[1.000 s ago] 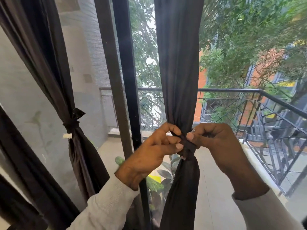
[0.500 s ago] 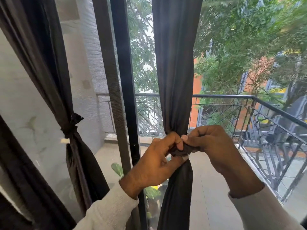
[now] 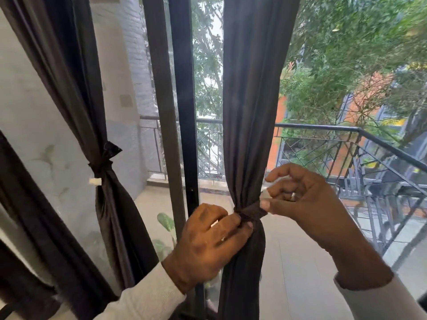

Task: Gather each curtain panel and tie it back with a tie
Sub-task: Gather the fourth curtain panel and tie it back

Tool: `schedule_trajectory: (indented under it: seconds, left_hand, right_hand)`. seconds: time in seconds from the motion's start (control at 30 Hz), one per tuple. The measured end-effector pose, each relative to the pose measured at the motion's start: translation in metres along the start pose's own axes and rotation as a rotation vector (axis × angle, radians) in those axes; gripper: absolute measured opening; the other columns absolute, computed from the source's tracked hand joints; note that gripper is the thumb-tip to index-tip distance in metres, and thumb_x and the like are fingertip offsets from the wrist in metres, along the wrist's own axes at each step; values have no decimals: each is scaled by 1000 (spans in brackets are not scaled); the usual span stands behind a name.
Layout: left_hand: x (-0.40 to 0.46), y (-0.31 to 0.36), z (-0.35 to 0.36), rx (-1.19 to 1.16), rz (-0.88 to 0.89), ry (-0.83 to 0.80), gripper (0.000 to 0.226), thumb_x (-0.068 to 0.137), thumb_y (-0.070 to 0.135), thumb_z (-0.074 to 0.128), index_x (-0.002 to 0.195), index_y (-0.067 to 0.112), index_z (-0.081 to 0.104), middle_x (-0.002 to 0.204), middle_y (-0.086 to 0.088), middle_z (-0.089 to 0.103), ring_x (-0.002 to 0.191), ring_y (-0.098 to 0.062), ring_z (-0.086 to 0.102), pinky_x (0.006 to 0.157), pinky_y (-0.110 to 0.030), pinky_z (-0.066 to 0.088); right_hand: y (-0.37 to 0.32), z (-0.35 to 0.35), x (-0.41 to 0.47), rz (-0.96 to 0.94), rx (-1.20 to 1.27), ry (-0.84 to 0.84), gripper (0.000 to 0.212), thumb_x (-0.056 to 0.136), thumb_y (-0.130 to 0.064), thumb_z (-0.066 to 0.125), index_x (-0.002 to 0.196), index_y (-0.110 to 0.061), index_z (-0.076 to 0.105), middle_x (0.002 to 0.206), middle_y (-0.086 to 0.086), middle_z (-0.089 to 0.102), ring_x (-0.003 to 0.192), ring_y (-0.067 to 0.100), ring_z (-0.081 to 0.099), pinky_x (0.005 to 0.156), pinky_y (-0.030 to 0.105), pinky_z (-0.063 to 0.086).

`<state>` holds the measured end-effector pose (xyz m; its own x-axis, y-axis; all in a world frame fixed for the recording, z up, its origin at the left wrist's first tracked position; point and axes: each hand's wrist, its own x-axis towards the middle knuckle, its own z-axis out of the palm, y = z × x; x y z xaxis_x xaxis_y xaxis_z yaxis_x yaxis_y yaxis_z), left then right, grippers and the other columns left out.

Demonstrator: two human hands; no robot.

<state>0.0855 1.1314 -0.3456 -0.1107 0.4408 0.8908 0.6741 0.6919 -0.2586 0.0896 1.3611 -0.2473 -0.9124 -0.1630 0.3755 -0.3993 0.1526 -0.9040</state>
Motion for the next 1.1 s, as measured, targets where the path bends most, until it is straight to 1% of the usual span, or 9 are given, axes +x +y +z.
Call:
schedule_trajectory:
  seconds: [0.13, 0.3, 0.37, 0.47, 0.53, 0.8, 0.9, 1.03, 1.1]
  left_hand:
    - [-9, 6, -4, -9, -30, 3, 18, 90, 11, 90, 107, 9, 86, 96, -10, 76, 79, -28, 65, 71, -41, 51]
    - [-21, 16, -5, -34, -33, 25, 21, 87, 10, 91, 107, 9, 86, 108, -6, 64, 84, -26, 62, 74, -40, 50]
    - [-25, 18, -5, -37, -26, 21, 21, 87, 11, 92, 107, 9, 86, 109, -5, 62, 88, -25, 60, 76, -39, 50]
    - [-29, 22, -8, -44, -32, 33, 20, 87, 9, 92, 106, 7, 86, 108, -5, 62, 89, -25, 59, 77, -39, 49]
    - [-29, 24, -12, -40, -34, 38, 18, 88, 9, 91, 105, 7, 86, 108, -5, 61, 88, -24, 58, 76, -39, 48]
    - [-35, 18, -19, -37, -60, 32, 11, 92, 8, 86, 103, 5, 86, 104, -4, 61, 86, -25, 58, 75, -40, 49]
    - [-39, 14, -19, -48, -72, 23, 13, 93, 9, 85, 106, 6, 86, 106, -4, 60, 90, -24, 58, 78, -40, 49]
    - [-42, 11, -19, -55, -73, 21, 10, 96, 12, 83, 105, 7, 86, 106, -3, 59, 91, -22, 56, 82, -37, 46]
    - [-46, 8, -15, -75, -86, -14, 11, 98, 12, 79, 106, 8, 86, 109, -4, 61, 95, -24, 57, 84, -39, 46]
  right_hand:
    - [-2, 1, -5, -32, -42, 8, 33, 71, 11, 87, 95, -9, 75, 77, 12, 75, 69, 17, 71, 70, 25, 61]
    - [-3, 4, -12, -93, -68, 72, 33, 72, 11, 87, 91, -12, 74, 75, 8, 76, 70, 15, 73, 72, 26, 62]
    - [-4, 4, -13, -102, -55, 89, 34, 73, 10, 87, 93, -12, 72, 75, 8, 76, 71, 21, 74, 73, 30, 63]
    - [-7, 6, -13, -104, -6, 113, 35, 72, 11, 87, 94, -11, 70, 73, 13, 76, 73, 39, 72, 73, 36, 64]
    - [-10, 8, -12, -102, 13, 117, 35, 73, 12, 86, 94, -10, 68, 72, 12, 76, 73, 42, 72, 73, 37, 64]
    - [-17, 16, -4, -127, -9, 157, 37, 72, 12, 87, 97, -3, 64, 69, 5, 77, 61, 18, 71, 63, 20, 59]
    - [-13, 21, -3, -139, -17, 157, 36, 73, 11, 87, 96, -5, 65, 69, 2, 77, 62, 15, 71, 64, 22, 60]
    - [-6, 25, 0, -140, -14, 249, 35, 76, 9, 86, 98, -8, 64, 73, 1, 79, 66, 16, 74, 64, 20, 59]
    - [2, 30, 2, -132, -51, 224, 33, 79, 6, 85, 97, -14, 66, 74, 0, 77, 71, 21, 74, 70, 31, 63]
